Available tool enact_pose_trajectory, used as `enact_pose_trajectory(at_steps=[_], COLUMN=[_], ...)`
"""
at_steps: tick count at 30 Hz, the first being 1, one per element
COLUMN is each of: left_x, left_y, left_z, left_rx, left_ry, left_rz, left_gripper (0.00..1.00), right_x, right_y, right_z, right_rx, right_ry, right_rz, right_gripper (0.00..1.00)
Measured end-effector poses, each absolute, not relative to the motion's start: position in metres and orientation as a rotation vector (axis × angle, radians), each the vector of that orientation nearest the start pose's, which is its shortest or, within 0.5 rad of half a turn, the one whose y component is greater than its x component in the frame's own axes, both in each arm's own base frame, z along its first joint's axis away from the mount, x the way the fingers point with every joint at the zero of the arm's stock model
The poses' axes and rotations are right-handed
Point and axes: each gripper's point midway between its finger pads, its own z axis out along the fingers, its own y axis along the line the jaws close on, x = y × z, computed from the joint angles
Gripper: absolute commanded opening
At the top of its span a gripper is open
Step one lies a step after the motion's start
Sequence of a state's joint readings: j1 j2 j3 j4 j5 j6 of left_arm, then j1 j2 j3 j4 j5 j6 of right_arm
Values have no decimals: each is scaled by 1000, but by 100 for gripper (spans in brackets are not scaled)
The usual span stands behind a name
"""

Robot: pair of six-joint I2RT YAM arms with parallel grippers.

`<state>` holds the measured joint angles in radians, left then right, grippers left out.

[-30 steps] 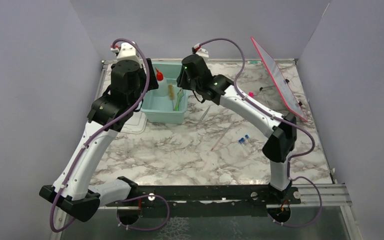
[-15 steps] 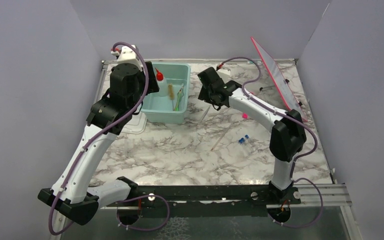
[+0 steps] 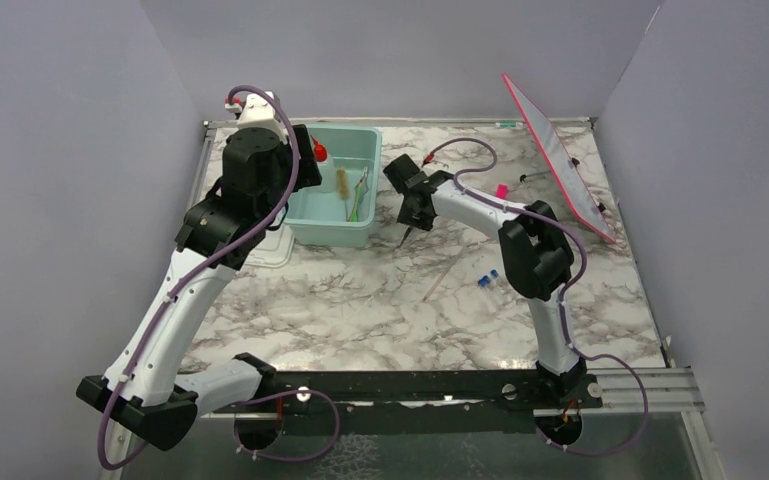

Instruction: Organize the chemistry lab equipment

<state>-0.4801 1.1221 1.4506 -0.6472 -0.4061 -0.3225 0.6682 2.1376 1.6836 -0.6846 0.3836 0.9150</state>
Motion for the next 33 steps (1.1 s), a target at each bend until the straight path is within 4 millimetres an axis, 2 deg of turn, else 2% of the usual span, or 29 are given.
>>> enact_pose_trajectory(at_steps=[4,8,12,19,25,27,29,31,33], left_x=[323,324,324,324,324,324,324,324,324], left_y=[-106,-110,-111,-115,-117,-118,-119,-124,-131], left_z=[371,367,366,360,359,359,359,355,347], left_rx=[-143,-142,-143,-139,-136,-135,-130,-115,-88], left_ry=[1867,1876,1879,1892,1897,1898,1900,1905,1922], left_rz=[-192,-209,-218,-237,-250,-253,-260,-280,-312], left_gripper=[76,76,76,76,76,76,78,80,80], right_x=[408,411,410,413,415,416,417,419,422], right_y=[277,280,279,282,285,286,287,289,293], right_z=[41,38,25,25,28,33,48,72,107], right_rx=[426,423,414,412,390,375,361,342,329], right_ry=[2536,2529,2548,2543,2538,2529,2507,2469,2409], right_rz=[53,62,37,61,86,102,133,181,255], right_gripper=[39,31,25,7,3,2,2,2,2])
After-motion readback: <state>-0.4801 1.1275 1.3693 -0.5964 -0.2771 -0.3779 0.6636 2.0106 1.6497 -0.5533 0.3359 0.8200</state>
